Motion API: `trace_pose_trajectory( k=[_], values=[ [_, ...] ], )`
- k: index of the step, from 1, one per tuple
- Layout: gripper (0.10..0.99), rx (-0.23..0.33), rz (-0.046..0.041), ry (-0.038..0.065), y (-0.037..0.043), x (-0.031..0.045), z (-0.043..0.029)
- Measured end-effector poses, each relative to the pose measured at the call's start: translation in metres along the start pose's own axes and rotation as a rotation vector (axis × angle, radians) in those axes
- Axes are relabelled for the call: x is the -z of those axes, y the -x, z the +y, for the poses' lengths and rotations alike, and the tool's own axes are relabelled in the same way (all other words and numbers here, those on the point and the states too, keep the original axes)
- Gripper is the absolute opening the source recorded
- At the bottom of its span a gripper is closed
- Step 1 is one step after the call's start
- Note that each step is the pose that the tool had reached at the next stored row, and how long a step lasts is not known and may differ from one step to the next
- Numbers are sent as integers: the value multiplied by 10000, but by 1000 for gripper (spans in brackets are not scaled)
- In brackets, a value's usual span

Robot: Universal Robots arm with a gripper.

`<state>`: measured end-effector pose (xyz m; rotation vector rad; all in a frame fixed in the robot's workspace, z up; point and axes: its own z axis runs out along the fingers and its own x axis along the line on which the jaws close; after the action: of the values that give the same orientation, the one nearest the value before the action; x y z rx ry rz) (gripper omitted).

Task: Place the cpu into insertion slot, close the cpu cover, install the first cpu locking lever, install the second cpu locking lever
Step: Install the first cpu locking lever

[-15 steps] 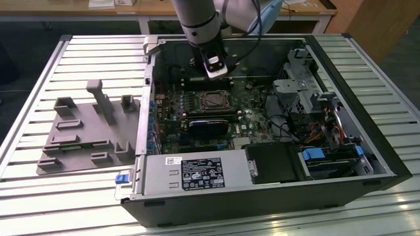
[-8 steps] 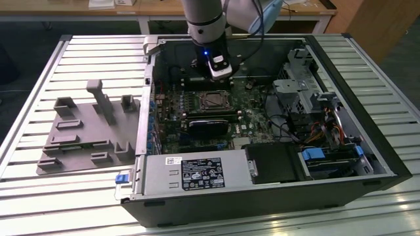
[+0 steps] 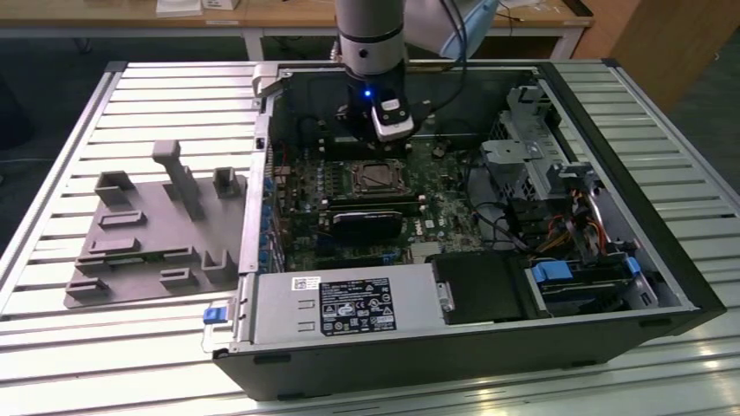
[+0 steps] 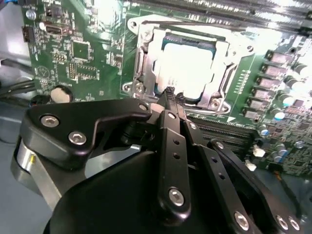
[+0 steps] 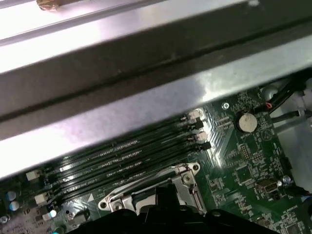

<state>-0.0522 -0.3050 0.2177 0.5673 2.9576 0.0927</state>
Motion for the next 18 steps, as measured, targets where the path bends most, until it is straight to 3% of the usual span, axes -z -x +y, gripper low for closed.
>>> trace_pose_trajectory(
  k=[13,18],
  values=[
    [106,-14,34,-19,114,1,-259],
    [106,-14,39,-21,135,0,-314]
  ],
)
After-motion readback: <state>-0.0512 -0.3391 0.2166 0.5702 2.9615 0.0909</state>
